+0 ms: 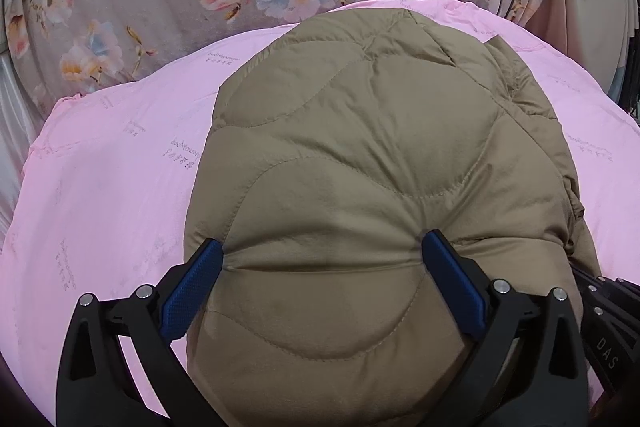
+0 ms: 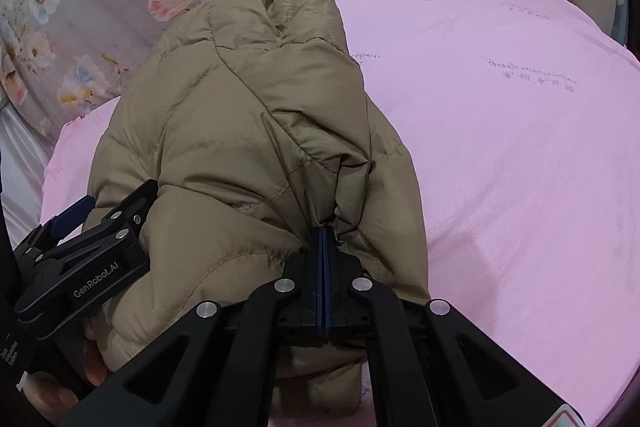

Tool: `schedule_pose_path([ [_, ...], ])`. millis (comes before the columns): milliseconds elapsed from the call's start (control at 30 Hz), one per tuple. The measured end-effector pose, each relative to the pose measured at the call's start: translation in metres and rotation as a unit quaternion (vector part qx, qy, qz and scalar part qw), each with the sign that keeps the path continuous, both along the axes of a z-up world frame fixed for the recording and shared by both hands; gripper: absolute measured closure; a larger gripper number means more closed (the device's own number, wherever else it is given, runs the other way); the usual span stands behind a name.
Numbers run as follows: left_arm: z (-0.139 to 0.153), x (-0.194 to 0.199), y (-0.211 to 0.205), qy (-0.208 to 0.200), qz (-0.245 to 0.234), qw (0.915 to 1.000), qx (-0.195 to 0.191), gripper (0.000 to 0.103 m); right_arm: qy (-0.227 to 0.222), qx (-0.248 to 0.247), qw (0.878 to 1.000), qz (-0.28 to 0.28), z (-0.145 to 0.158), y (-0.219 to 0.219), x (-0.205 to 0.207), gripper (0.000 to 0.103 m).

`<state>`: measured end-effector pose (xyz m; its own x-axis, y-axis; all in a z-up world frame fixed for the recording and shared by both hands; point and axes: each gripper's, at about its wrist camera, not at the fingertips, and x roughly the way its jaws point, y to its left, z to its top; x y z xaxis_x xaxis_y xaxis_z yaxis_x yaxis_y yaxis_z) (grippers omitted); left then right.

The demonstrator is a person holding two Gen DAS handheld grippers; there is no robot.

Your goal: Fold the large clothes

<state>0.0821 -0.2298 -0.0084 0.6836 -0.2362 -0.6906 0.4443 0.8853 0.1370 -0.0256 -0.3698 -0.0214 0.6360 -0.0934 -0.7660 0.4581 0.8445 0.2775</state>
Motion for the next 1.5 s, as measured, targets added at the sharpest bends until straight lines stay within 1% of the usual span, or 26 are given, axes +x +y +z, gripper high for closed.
schedule_pose_path([
  [67,0.0,0.0,0.0,-0.001,-0.001,1.0,-0.001,0.005,-0.006,0.0,1.0,0.002,0.0,-0.001,-0.001,0.102],
  [133,0.002,0.002,0.002,0.006,-0.005,1.0,-0.006,0.005,-0.011,0.015,1.0,0.004,0.001,-0.004,-0.004,0.102],
  [200,0.008,0.004,0.009,0.025,-0.017,0.9995,-0.013,0.005,-0.003,0.038,0.999,0.005,0.009,-0.011,-0.006,0.102],
  [267,0.018,0.007,0.022,0.047,-0.021,0.9984,-0.023,0.005,0.0,0.052,0.999,0.016,0.022,-0.019,-0.007,0.096],
  [300,0.023,0.009,0.029,0.056,-0.018,0.9978,-0.031,0.006,-0.011,0.058,0.998,0.021,0.033,-0.026,-0.008,0.088],
  [400,0.035,0.023,0.06,0.097,-0.009,0.9922,-0.078,0.005,-0.055,0.065,0.996,0.019,0.059,-0.049,-0.011,0.029],
  [433,0.037,0.03,0.068,0.114,-0.005,0.9894,-0.09,0.005,-0.061,0.07,0.996,0.019,0.065,-0.058,-0.008,0.025],
  [500,0.035,0.051,0.083,0.155,0.004,0.9807,-0.119,0.005,-0.054,0.108,0.992,0.036,0.065,-0.075,0.006,0.024],
  [533,0.033,0.058,0.086,0.168,0.005,0.9776,-0.127,0.005,-0.052,0.134,0.989,0.041,0.062,-0.084,0.014,0.024],
  [567,0.029,0.068,0.089,0.19,0.004,0.9719,-0.139,0.005,-0.047,0.163,0.984,0.046,0.056,-0.092,0.022,0.023],
  [600,0.024,0.077,0.091,0.215,-0.003,0.9646,-0.152,0.005,-0.038,0.198,0.978,0.053,0.046,-0.1,0.031,0.023],
  [700,0.011,0.092,0.091,0.261,-0.013,0.9484,-0.179,0.005,-0.018,0.273,0.96,0.064,0.018,-0.112,0.055,0.023],
  [733,0.008,0.095,0.091,0.272,-0.018,0.9432,-0.189,0.005,-0.016,0.297,0.952,0.068,0.008,-0.113,0.06,0.022],
  [800,0.001,0.101,0.09,0.3,-0.026,0.9292,-0.214,0.005,-0.022,0.336,0.939,0.076,-0.006,-0.11,0.064,0.019],
  [867,-0.004,0.105,0.088,0.312,-0.034,0.9219,-0.228,0.005,-0.037,0.358,0.929,0.087,-0.014,-0.103,0.068,0.016],
  [967,-0.01,0.107,0.081,0.325,-0.05,0.9121,-0.245,0.005,-0.05,0.337,0.935,0.103,-0.011,-0.087,0.072,0.009],
  [1033,-0.012,0.107,0.076,0.322,-0.052,0.9116,-0.25,0.005,-0.054,0.327,0.938,0.103,-0.009,-0.08,0.075,0.008],
  [1167,-0.013,0.11,0.074,0.308,-0.051,0.9143,-0.258,0.005,-0.065,0.314,0.942,0.102,-0.012,-0.064,0.086,0.008],
  [1200,-0.013,0.109,0.073,0.305,-0.05,0.9154,-0.258,0.005,-0.068,0.31,0.943,0.102,-0.012,-0.06,0.088,0.01],
  [1233,-0.012,0.108,0.073,0.301,-0.05,0.9172,-0.256,0.005,-0.071,0.307,0.944,0.101,-0.012,-0.057,0.09,0.015],
  [1267,-0.009,0.106,0.069,0.292,-0.053,0.9228,-0.246,0.005,-0.075,0.305,0.944,0.1,-0.013,-0.055,0.09,0.019],
  [1333,-0.001,0.101,0.064,0.268,-0.057,0.9366,-0.218,0.005,-0.087,0.309,0.942,0.096,-0.013,-0.052,0.09,0.035],
  [1367,0.005,0.098,0.062,0.25,-0.06,0.9454,-0.2,0.005,-0.093,0.309,0.942,0.095,-0.013,-0.049,0.089,0.038],
  [1400,0.01,0.095,0.06,0.236,-0.062,0.9513,-0.188,0.006,-0.098,0.306,0.942,0.094,-0.011,-0.047,0.089,0.045],
  [1433,0.015,0.094,0.058,0.224,-0.064,0.9559,-0.178,0.009,-0.104,0.3,0.943,0.095,-0.006,-0.044,0.09,0.051],
  [1500,0.026,0.091,0.059,0.199,-0.069,0.9636,-0.164,0.011,-0.117,0.29,0.944,0.102,0.005,-0.038,0.092,0.059],
])
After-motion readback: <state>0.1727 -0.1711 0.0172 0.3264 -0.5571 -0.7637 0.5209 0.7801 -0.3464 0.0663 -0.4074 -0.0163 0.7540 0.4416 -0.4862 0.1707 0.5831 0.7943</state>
